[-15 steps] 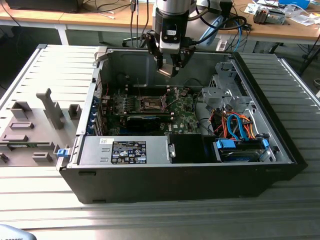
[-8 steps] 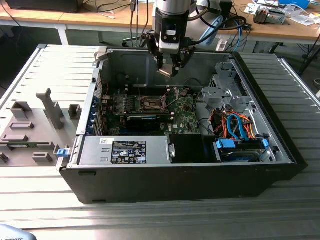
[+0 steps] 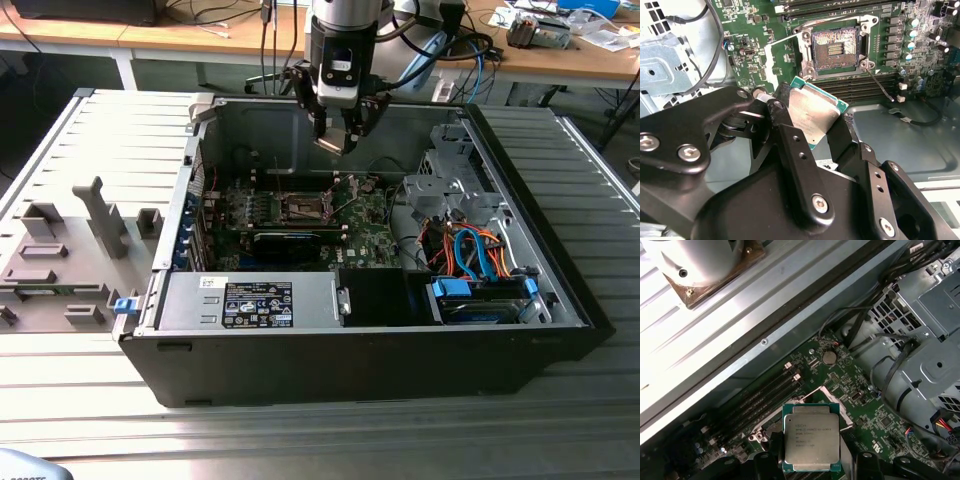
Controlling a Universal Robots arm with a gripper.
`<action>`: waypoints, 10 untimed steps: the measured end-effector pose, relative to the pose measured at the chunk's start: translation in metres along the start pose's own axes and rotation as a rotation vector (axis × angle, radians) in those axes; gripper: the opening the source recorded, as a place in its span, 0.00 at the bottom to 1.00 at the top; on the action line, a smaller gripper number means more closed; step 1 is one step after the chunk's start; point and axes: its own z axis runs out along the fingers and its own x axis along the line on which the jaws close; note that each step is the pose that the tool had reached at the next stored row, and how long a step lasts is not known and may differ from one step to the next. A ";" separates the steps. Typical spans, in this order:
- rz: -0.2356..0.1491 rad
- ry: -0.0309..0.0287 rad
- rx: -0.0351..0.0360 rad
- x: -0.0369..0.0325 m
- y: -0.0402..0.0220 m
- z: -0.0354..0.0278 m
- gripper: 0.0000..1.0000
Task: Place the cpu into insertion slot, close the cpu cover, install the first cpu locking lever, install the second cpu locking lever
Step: 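Place the cpu into insertion slot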
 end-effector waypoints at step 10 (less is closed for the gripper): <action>0.014 -0.0013 -0.0003 0.0000 0.0000 0.0003 0.54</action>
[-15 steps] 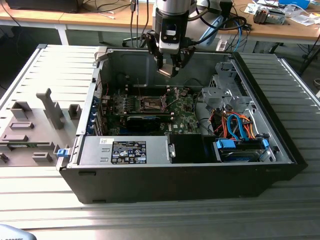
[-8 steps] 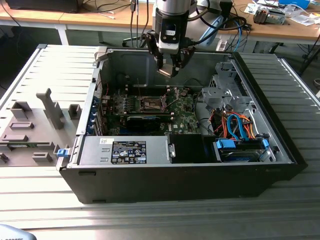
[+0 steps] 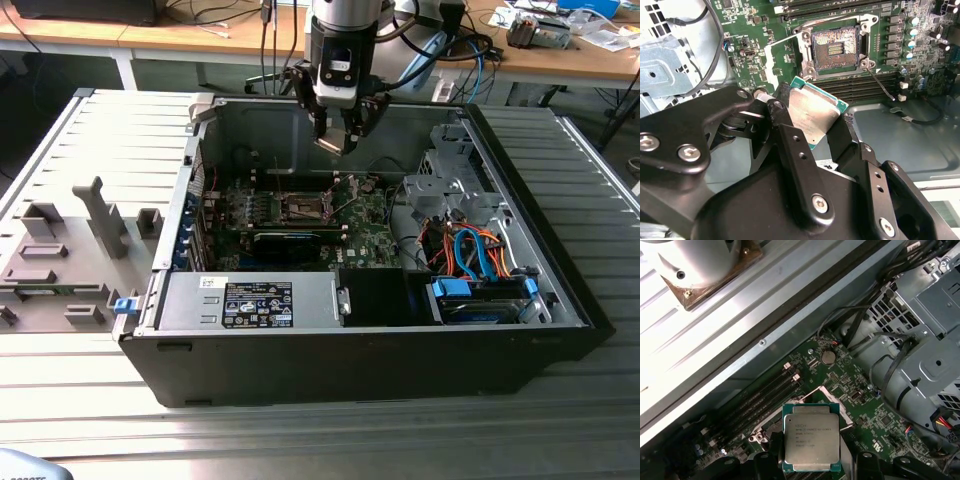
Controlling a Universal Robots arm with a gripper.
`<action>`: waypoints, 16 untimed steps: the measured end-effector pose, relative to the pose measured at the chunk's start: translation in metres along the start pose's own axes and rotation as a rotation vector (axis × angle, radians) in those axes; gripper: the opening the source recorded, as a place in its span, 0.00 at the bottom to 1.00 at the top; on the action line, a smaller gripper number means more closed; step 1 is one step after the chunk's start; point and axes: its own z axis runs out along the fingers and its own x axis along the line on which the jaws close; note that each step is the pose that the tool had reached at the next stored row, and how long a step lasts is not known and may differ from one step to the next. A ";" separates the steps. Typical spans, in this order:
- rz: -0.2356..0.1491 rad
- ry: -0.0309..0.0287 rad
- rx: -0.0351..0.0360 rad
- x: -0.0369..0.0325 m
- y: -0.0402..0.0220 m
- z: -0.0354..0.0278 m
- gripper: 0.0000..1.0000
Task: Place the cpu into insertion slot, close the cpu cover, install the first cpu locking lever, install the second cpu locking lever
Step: 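Place the cpu into insertion slot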
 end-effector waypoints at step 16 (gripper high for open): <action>0.021 -0.0018 -0.0004 0.0000 0.0000 0.0003 0.54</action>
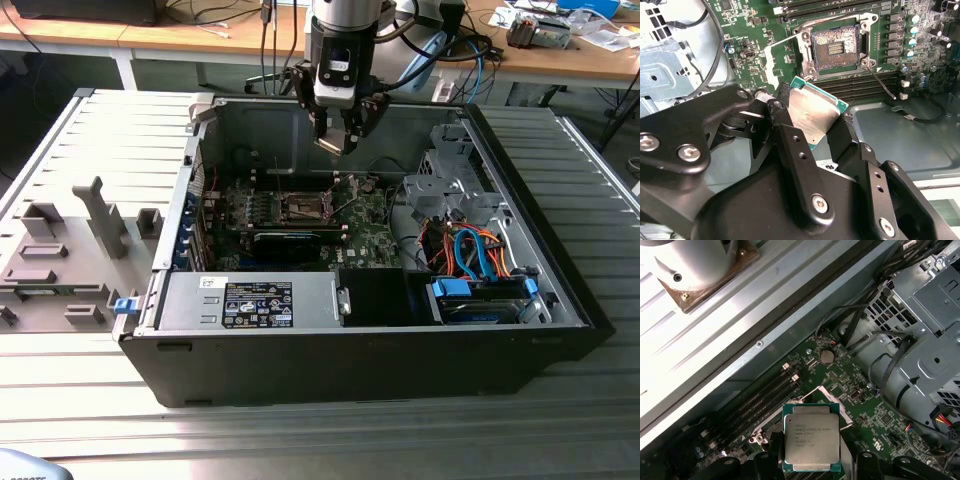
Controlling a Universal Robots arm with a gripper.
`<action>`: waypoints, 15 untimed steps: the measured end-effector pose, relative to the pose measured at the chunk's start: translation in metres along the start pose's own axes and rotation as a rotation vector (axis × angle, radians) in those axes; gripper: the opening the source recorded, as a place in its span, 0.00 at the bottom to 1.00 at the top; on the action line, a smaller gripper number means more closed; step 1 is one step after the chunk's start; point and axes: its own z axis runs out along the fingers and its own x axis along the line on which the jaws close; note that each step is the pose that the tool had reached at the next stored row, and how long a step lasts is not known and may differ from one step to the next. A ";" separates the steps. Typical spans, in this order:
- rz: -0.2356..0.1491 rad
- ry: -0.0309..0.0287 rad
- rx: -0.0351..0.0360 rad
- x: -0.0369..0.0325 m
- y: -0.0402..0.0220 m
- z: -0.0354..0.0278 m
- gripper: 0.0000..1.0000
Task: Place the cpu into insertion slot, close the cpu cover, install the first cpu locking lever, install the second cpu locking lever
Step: 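Place the cpu into insertion slot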
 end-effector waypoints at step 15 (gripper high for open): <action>0.016 -0.0013 -0.0003 0.0000 0.0000 0.0002 0.54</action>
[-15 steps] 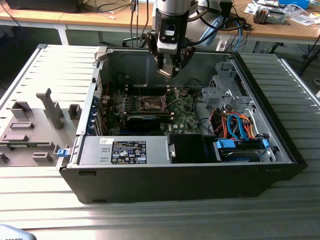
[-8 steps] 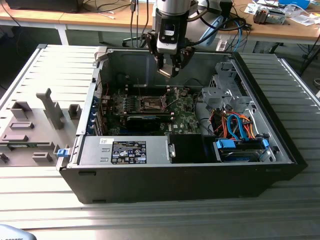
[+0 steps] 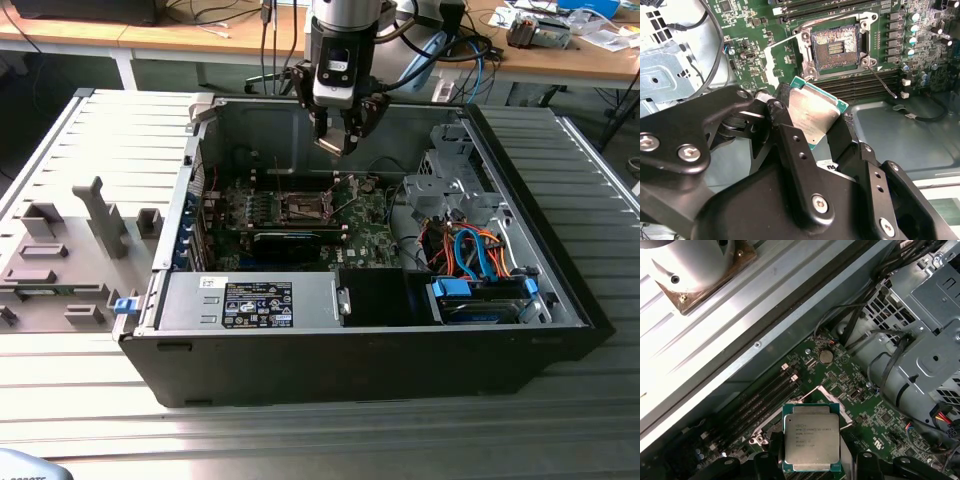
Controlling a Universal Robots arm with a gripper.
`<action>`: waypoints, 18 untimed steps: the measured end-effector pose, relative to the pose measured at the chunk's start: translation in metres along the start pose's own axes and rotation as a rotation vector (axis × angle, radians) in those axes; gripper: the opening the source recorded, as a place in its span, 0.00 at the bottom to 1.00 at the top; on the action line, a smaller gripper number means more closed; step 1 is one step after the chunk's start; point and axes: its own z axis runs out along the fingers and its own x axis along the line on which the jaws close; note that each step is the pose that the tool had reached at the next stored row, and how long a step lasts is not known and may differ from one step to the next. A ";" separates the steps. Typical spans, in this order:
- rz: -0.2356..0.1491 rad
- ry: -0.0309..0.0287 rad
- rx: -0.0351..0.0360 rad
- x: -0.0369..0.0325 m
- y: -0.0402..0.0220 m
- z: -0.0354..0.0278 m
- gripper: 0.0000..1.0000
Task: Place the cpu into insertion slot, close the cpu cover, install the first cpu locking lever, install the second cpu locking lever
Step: 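Place the cpu into insertion slot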
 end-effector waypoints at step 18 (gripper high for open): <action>0.027 -0.0023 -0.0005 0.0000 -0.0001 0.0005 0.54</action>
